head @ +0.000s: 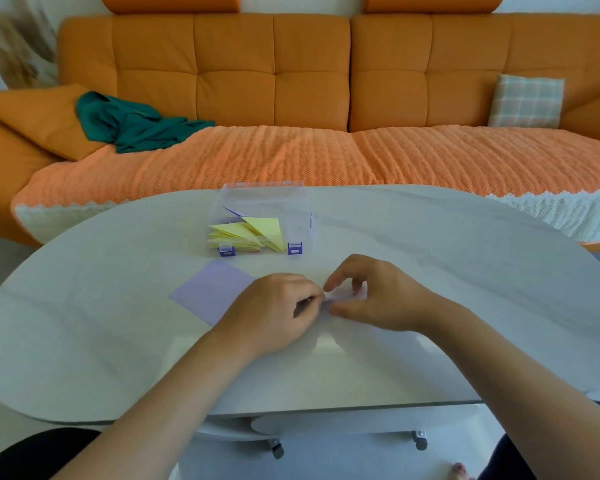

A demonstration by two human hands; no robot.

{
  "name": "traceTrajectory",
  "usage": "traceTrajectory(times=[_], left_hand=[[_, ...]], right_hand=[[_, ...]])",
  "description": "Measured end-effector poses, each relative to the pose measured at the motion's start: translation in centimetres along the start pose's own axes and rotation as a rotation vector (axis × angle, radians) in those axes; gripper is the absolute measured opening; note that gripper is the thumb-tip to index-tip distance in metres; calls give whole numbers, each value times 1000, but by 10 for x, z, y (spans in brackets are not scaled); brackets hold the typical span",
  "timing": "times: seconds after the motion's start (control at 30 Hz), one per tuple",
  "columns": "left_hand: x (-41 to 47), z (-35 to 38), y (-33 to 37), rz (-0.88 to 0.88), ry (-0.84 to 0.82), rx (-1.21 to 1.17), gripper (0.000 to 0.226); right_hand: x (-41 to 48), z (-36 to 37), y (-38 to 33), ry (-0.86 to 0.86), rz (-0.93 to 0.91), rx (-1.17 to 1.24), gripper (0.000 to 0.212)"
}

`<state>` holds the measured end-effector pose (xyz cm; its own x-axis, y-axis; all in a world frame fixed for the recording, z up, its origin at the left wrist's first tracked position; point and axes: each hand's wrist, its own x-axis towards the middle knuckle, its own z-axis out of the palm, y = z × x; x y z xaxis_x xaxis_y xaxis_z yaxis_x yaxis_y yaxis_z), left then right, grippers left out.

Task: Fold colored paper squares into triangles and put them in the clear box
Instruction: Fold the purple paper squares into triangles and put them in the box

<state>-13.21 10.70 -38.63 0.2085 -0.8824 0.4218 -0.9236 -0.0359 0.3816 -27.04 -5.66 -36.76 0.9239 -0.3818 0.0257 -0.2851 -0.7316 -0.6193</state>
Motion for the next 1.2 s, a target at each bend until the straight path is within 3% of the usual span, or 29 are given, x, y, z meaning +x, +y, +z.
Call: traceTrajectory(times=[0.13, 0.2, 0.37, 0.63, 0.93, 1.2], left_hand=[[5, -6, 1, -176, 100, -217, 16], [7, -9, 1, -268, 123, -333, 17], [9, -14, -2, -367, 6, -569, 13], [7, -7, -1, -418, -3, -532, 13], [8, -15, -10, -407, 11, -449, 13], [7, -22, -24, -458, 34, -532, 14]], right_hand=[[2, 0, -7, 94, -31, 164, 8], [3, -4, -10, 68, -31, 258, 14], [2, -10, -18, 8, -4, 400, 14], [4, 5, -25, 122, 20, 309, 14], [10, -4, -8, 51, 56, 197, 20], [13, -5, 4, 188, 114, 203, 13]])
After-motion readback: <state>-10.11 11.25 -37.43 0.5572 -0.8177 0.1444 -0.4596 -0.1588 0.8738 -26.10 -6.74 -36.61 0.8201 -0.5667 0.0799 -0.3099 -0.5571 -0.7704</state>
